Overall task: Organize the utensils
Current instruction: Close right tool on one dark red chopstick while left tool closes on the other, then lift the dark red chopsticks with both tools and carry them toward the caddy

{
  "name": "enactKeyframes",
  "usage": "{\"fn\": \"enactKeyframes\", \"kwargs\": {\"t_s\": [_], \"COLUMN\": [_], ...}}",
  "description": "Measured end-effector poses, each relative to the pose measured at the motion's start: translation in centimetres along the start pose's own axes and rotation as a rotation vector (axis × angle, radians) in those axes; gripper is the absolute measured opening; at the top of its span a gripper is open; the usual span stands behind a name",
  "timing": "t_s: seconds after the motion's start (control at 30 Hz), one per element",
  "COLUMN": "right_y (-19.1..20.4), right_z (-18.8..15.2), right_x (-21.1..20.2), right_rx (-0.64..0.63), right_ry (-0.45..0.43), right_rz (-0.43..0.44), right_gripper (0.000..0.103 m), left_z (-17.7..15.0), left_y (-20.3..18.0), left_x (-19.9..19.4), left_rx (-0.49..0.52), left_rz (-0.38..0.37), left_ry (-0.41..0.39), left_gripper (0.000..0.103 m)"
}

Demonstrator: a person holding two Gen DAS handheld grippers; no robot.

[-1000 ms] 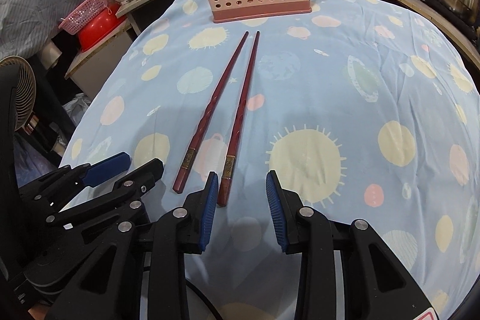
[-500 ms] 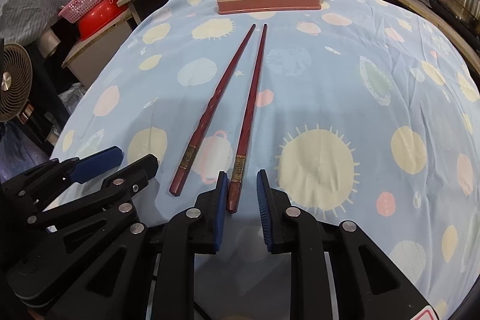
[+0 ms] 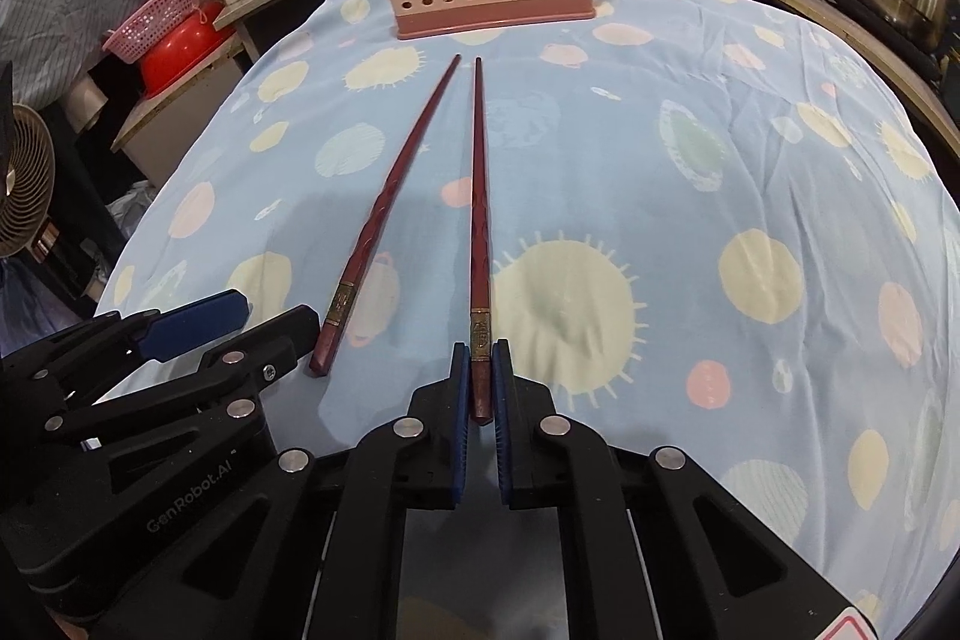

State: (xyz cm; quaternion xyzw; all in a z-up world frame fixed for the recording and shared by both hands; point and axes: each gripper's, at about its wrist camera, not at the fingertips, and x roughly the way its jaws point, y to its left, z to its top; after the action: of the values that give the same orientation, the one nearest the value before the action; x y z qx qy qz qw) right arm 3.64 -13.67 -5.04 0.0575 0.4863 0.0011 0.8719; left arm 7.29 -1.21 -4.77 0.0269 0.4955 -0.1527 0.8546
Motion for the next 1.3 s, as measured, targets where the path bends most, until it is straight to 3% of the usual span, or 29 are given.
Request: {"fn": "enactKeyframes", "kwargs": {"t_s": [0.5,0.57,0.73,0.8,1.3], "right_y": [-3.3,-3.3,-3.3,-3.2,-2.8], "right_z": [-0.5,-0.6,-0.8,-0.8,-0.7], "right_x": [-1.1,-1.1,-0.9,-0.9,-2.5], "right_rx": [0.087,0.087,0.089,0.088,0.085], "right_ry": [-0.017,-0.015,-0.012,-0.012,-0.048], "right_rz": [-0.013,-0.012,-0.010,-0.010,0.002], "right_gripper": [0.007,0.007,0.007,0.007,0.007], "left_z": [0.5,0.3,0.1,0.1,0.1], "left_y": [-2.4,-2.7,-2.6,-2.6,-2.6], "left_x": [0.7,0.9,1.0,0.9,-1.2], "left_rx": [0.035,0.046,0.057,0.058,0.057], "left_rz": [-0.040,-0.028,-0.022,-0.024,-0.033], "left_ry": [0.005,0.002,0.001,0.002,-0.025], "left_gripper": [0.046,0.042,0.014,0.008,0.007]}}
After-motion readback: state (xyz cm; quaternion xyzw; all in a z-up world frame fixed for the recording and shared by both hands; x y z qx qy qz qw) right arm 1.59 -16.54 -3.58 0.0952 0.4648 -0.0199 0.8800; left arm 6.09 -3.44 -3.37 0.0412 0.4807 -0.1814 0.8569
